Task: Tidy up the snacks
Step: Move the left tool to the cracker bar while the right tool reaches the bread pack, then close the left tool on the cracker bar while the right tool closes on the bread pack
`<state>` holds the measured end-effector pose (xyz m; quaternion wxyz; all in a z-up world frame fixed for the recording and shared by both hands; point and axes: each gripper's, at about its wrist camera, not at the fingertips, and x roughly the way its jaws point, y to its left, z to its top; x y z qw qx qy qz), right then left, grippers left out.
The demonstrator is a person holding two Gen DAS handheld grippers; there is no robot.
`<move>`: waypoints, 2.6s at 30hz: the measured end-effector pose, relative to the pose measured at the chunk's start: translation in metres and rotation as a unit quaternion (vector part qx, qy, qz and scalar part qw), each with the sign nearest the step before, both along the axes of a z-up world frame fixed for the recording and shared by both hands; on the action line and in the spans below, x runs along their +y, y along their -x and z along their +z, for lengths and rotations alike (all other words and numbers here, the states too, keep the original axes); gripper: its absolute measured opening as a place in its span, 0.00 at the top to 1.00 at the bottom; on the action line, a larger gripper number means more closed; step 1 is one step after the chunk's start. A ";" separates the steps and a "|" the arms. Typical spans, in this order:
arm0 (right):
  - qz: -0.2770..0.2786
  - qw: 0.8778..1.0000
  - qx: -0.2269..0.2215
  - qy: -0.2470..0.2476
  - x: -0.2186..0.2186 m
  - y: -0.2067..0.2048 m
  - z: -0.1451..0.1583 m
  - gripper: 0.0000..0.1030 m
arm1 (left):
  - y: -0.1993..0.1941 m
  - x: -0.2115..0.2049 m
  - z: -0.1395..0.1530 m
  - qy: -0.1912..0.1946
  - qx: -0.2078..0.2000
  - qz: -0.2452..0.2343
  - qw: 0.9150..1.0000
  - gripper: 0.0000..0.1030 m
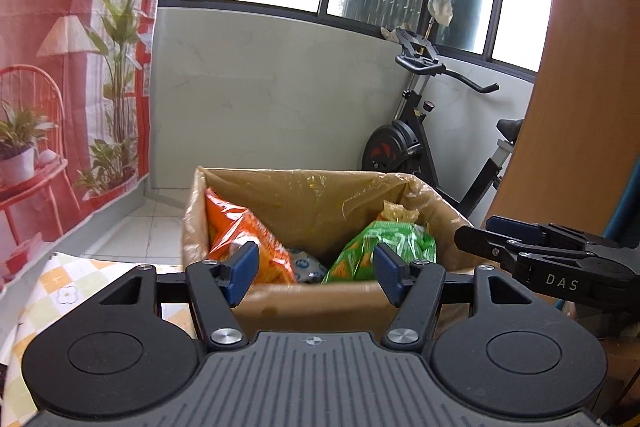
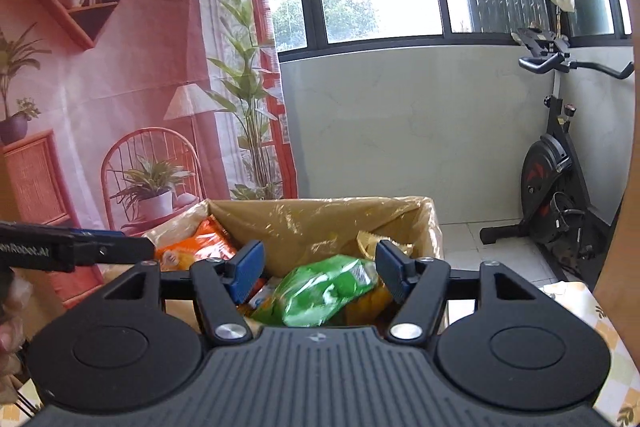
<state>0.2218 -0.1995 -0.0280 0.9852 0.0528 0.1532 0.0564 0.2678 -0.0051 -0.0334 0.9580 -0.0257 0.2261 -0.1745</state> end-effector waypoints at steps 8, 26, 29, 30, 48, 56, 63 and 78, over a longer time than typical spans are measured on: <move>0.001 1.000 -0.017 0.010 0.016 0.044 -0.017 0.37 | 0.035 0.021 -0.013 -0.006 -0.006 0.005 1.000 0.36; -0.029 0.996 0.060 -0.051 0.020 0.079 -0.122 0.37 | 0.047 0.046 -0.122 -0.001 0.098 0.013 0.995 0.36; -0.007 0.996 0.076 -0.050 0.027 0.075 -0.133 0.35 | 0.043 0.046 -0.136 0.000 0.119 0.012 0.993 0.36; -0.005 0.996 0.079 -0.045 0.030 0.074 -0.135 0.32 | 0.041 0.045 -0.140 0.000 0.125 0.010 0.992 0.36; 0.084 0.980 0.167 0.073 0.072 0.033 -0.175 0.07 | 0.036 0.040 -0.166 0.001 0.160 0.018 0.987 0.36; 0.084 0.980 0.174 0.052 0.072 0.029 -0.189 0.15 | 0.035 0.034 -0.172 0.000 0.170 0.013 0.985 0.36; 0.030 0.988 0.152 0.022 0.064 0.056 -0.191 0.24 | 0.033 0.019 -0.178 -0.015 0.166 0.021 0.986 0.36; -0.008 0.993 0.117 0.021 0.064 0.076 -0.200 0.23 | 0.018 -0.007 -0.194 -0.056 0.156 0.061 0.984 0.37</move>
